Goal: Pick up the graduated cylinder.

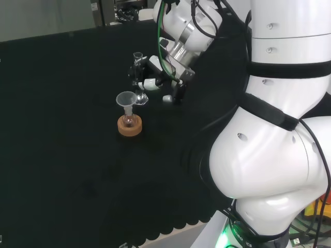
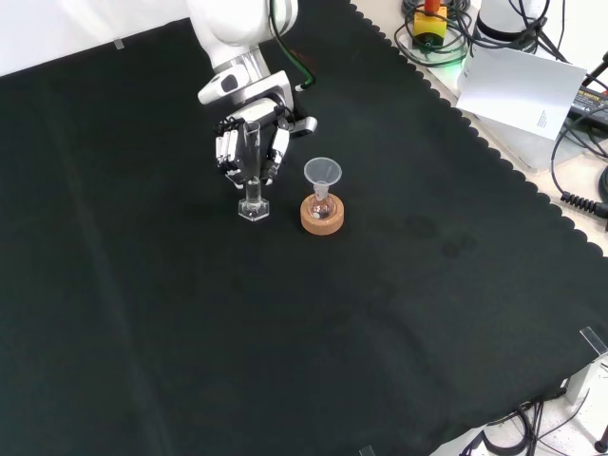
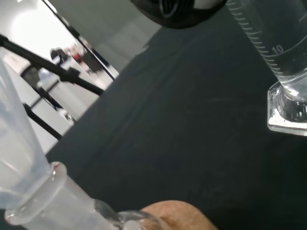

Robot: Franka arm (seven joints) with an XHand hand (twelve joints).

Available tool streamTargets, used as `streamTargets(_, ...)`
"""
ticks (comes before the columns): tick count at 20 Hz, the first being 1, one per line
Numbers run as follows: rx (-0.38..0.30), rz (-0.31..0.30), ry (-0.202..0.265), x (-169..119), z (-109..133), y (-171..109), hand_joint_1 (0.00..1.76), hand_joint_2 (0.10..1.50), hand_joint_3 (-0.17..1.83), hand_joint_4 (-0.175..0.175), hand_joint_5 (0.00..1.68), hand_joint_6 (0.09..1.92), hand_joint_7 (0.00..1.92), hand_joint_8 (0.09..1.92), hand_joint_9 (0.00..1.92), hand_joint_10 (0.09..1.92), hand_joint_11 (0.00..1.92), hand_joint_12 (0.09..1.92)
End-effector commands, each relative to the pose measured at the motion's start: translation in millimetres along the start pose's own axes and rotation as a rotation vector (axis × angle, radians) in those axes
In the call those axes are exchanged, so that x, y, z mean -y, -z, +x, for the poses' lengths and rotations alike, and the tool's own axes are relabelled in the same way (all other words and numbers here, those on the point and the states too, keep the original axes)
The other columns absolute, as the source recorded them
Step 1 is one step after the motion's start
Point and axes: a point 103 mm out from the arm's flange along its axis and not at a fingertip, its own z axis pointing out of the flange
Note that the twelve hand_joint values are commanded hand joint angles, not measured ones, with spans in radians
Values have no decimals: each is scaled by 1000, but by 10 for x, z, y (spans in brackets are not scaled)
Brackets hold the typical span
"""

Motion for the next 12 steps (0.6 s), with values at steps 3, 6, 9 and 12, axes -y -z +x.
streamTargets(3,176,111,-19,-12,61,394,1346,1168,23,-102,933,786,847,1250,1288,288,1047,863)
streamTargets(6,212,138,-25,6,94,487,1347,1167,19,-97,938,784,852,1242,1292,283,1051,860)
streamTargets(9,248,175,-36,28,126,593,1350,1164,13,-92,953,779,863,1227,1304,275,1056,854)
streamTargets(12,281,208,-53,65,150,709,1353,1158,7,-88,976,771,880,1202,1321,264,1066,843)
